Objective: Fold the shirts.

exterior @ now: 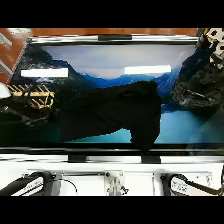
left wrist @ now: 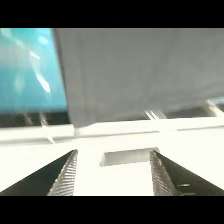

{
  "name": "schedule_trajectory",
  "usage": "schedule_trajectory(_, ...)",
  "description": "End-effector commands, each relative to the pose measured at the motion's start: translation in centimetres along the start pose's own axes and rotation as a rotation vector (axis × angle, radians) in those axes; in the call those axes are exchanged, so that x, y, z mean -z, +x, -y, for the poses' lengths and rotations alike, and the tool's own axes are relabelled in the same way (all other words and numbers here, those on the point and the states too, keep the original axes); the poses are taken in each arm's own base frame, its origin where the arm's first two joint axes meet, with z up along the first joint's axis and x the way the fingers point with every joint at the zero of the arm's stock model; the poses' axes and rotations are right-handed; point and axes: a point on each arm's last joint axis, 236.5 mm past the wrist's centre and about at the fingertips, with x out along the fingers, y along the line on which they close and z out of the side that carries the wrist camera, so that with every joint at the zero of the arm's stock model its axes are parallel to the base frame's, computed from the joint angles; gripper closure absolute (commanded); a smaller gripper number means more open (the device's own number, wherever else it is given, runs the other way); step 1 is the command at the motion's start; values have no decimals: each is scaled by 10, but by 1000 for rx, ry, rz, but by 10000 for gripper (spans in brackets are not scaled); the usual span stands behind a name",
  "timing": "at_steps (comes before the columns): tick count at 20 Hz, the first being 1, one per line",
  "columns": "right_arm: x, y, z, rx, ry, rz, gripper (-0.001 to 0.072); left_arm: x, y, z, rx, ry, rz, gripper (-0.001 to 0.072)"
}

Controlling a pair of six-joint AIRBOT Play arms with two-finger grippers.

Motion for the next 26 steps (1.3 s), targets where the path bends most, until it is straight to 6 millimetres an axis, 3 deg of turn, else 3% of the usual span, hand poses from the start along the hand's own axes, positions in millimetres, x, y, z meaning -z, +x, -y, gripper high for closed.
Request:
schedule_trajectory(1, 33, -5, 0, -195, 71, -103, 194, 42, 16, -17, 231, -194, -28, 184)
schedule_trajectory(3, 36, 8, -6, -229, 85, -113, 194, 40, 34, -23, 368, -293, 28, 184)
schedule_trajectory(6, 33, 20, -25, -294, 63, -92, 195, 31, 59, -45, 353, -356, 110, 184)
schedule_trajectory(10, 16, 25, -34, -280, 40, -25, 195, 29, 88, -41, 331, -341, 52, 183)
schedule_trajectory(13, 17, 26, -38, -283, 29, -29, 195, 25, 110, -43, 299, -332, 18, 183)
schedule_trajectory(15, 23, 26, -38, -282, 25, -54, 194, 22, 106, -53, 264, -307, 8, 184)
schedule_trajectory(18, 26, 26, -38, -281, 22, -65, 195, 35, 88, -74, 146, -201, -77, 184)
schedule_trajectory(21, 24, 26, -37, -280, 24, -58, 195, 30, 93, -63, 188, -213, -70, 185)
schedule_trajectory(26, 25, 26, -38, -281, 23, -62, 196, 35, 123, -39, 213, -179, -163, 185)
